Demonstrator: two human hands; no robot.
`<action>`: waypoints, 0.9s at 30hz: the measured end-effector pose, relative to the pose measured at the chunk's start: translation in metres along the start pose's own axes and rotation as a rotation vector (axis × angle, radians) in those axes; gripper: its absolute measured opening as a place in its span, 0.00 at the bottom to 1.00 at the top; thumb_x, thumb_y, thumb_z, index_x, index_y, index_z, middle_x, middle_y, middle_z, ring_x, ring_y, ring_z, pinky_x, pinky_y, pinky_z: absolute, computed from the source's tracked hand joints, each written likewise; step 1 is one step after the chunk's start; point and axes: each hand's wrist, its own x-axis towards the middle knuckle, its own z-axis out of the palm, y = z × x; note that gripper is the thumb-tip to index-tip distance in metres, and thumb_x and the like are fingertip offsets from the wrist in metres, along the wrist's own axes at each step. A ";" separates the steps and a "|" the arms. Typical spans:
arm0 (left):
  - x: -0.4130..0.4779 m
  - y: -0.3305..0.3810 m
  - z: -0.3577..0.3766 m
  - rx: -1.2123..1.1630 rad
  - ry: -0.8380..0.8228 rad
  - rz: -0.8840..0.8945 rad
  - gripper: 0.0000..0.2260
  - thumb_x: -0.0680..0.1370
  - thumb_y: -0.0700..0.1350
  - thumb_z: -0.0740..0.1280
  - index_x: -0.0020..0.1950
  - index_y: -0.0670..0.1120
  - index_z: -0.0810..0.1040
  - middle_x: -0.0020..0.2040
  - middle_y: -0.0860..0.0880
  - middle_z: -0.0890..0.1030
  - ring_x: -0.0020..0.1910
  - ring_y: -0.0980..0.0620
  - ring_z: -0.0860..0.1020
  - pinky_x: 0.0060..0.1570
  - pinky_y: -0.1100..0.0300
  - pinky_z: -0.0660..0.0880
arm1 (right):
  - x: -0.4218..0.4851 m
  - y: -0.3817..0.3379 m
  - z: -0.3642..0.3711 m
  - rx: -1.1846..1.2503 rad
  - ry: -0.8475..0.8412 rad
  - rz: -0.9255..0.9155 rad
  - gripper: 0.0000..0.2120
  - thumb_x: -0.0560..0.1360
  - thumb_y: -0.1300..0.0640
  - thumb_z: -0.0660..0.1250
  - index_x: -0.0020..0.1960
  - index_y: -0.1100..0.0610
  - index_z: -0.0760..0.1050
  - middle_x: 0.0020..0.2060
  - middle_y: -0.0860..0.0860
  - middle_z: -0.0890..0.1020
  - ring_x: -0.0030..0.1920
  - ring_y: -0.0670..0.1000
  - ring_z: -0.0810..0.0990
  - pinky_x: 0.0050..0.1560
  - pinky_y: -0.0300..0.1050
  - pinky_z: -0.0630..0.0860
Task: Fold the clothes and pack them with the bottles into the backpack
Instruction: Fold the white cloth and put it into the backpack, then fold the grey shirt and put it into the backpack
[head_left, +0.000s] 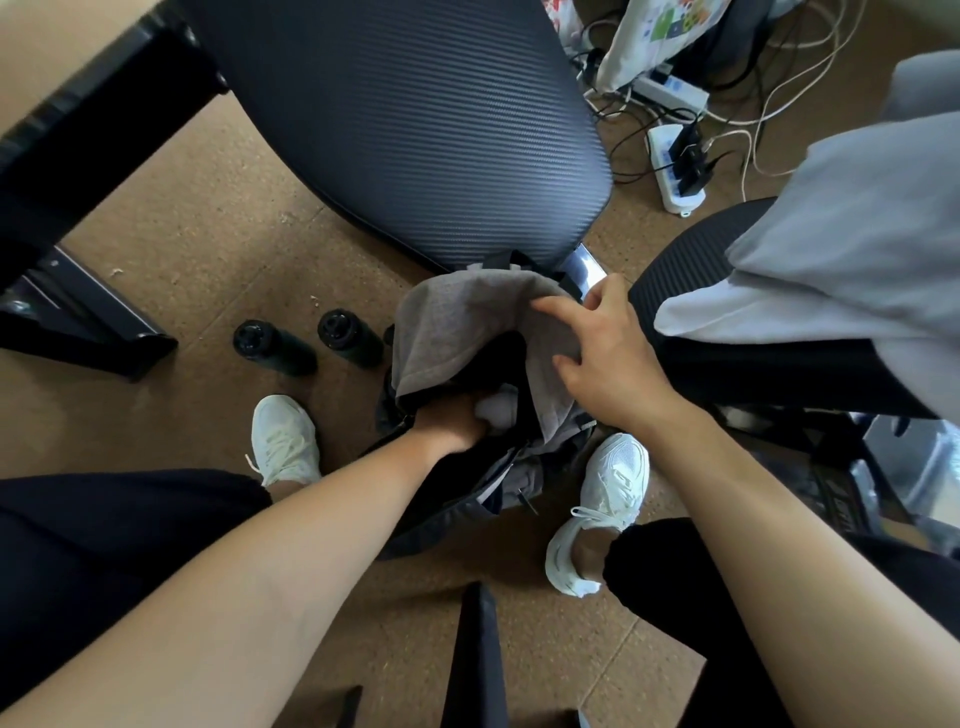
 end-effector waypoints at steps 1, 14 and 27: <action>-0.004 -0.001 0.006 -0.011 0.049 -0.011 0.22 0.85 0.53 0.58 0.79 0.50 0.66 0.76 0.41 0.70 0.74 0.40 0.70 0.70 0.50 0.66 | 0.000 0.000 0.000 0.003 0.000 -0.002 0.31 0.75 0.61 0.72 0.75 0.45 0.70 0.56 0.50 0.62 0.60 0.53 0.69 0.58 0.54 0.77; -0.120 0.029 -0.052 -0.584 0.371 0.232 0.06 0.81 0.45 0.69 0.55 0.54 0.84 0.50 0.57 0.85 0.52 0.59 0.82 0.55 0.61 0.78 | -0.034 -0.010 -0.028 0.142 -0.021 -0.001 0.29 0.76 0.57 0.71 0.75 0.45 0.70 0.58 0.48 0.68 0.50 0.50 0.76 0.59 0.51 0.78; -0.185 0.185 -0.123 -0.630 0.505 0.646 0.13 0.78 0.40 0.71 0.61 0.50 0.82 0.53 0.54 0.84 0.53 0.56 0.82 0.58 0.57 0.79 | -0.145 -0.006 -0.107 0.258 1.407 0.219 0.19 0.71 0.62 0.73 0.61 0.61 0.78 0.53 0.60 0.74 0.55 0.58 0.73 0.56 0.54 0.77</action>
